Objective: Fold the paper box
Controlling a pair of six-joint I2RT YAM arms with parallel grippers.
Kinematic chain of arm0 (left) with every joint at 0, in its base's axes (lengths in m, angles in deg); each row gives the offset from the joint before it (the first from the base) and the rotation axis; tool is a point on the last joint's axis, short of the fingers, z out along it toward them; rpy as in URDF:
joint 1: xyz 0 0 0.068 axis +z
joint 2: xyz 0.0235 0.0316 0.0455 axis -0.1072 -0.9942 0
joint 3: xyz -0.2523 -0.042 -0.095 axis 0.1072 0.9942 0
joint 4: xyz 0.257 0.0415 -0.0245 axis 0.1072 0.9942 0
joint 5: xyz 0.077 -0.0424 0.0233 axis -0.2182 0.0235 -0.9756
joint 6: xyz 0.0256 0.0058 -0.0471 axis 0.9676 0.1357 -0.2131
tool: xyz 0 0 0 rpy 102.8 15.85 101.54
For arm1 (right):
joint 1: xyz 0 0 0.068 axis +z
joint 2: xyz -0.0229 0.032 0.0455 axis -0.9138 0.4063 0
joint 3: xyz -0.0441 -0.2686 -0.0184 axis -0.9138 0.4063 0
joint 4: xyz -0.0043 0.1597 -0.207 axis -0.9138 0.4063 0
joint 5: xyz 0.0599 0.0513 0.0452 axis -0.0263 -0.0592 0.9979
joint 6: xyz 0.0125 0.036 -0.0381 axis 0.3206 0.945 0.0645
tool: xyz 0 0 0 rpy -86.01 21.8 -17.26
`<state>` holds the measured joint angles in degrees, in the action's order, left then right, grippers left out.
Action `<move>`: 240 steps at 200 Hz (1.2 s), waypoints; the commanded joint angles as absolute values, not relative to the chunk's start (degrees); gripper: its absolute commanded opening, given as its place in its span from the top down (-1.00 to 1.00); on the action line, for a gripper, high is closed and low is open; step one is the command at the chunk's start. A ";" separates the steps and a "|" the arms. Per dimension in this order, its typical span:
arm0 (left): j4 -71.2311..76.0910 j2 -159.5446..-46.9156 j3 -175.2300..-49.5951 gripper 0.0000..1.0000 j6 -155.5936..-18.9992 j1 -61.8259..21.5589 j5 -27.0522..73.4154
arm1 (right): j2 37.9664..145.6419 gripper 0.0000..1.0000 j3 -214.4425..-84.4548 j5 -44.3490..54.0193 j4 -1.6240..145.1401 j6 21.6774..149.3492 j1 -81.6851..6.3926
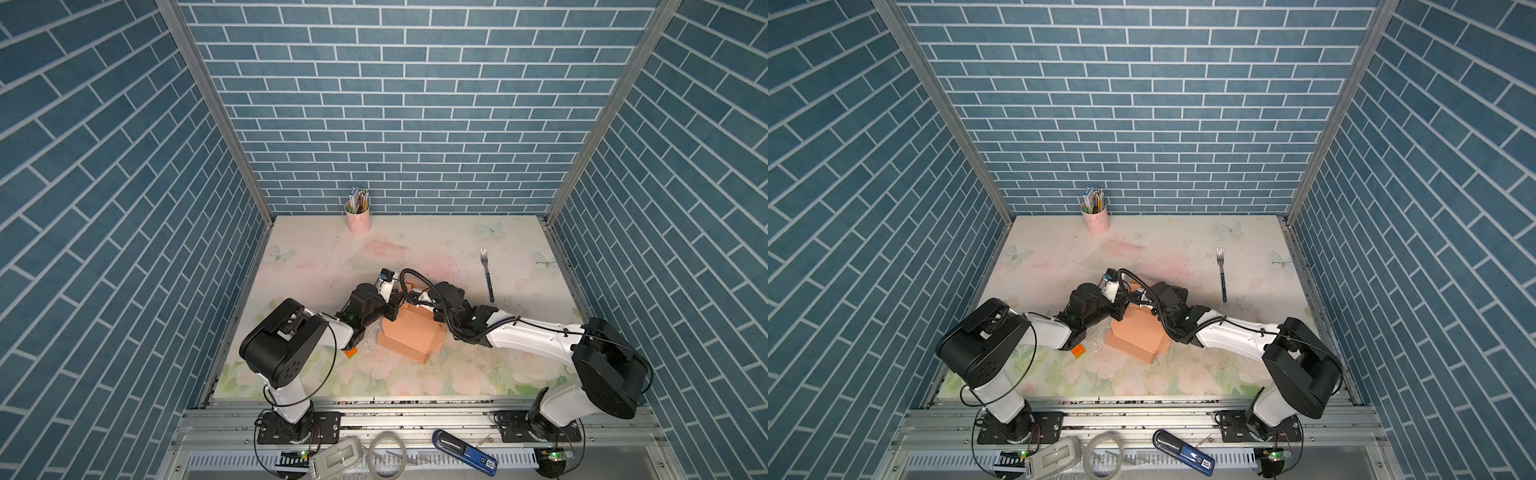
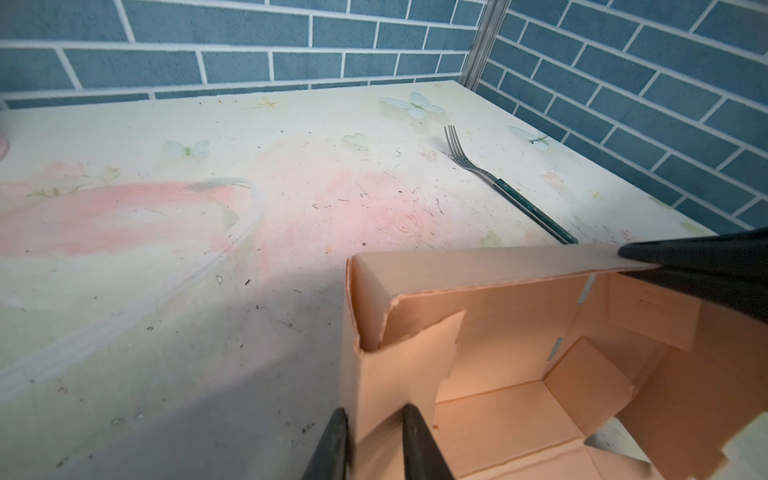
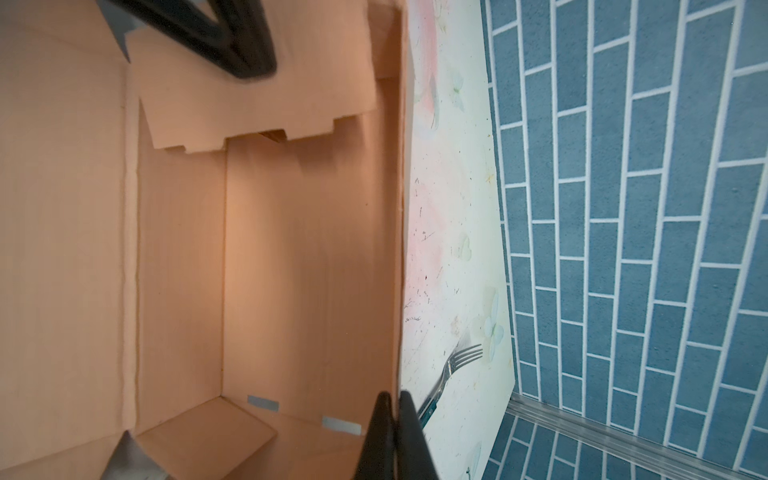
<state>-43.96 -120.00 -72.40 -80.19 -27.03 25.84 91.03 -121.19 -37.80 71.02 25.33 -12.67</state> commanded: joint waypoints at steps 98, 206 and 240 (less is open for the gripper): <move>-42.09 -120.14 -75.82 0.26 -78.81 -27.54 25.98 | 90.37 0.90 -122.55 -37.15 71.08 24.13 -11.01; -42.24 -119.45 -73.05 0.40 -77.84 -27.93 24.79 | 90.40 0.90 -122.20 -37.30 70.50 24.31 -11.01; -42.98 -119.27 -71.66 0.40 -77.81 -28.21 24.30 | 90.18 0.90 -122.11 -37.22 70.24 24.48 -10.97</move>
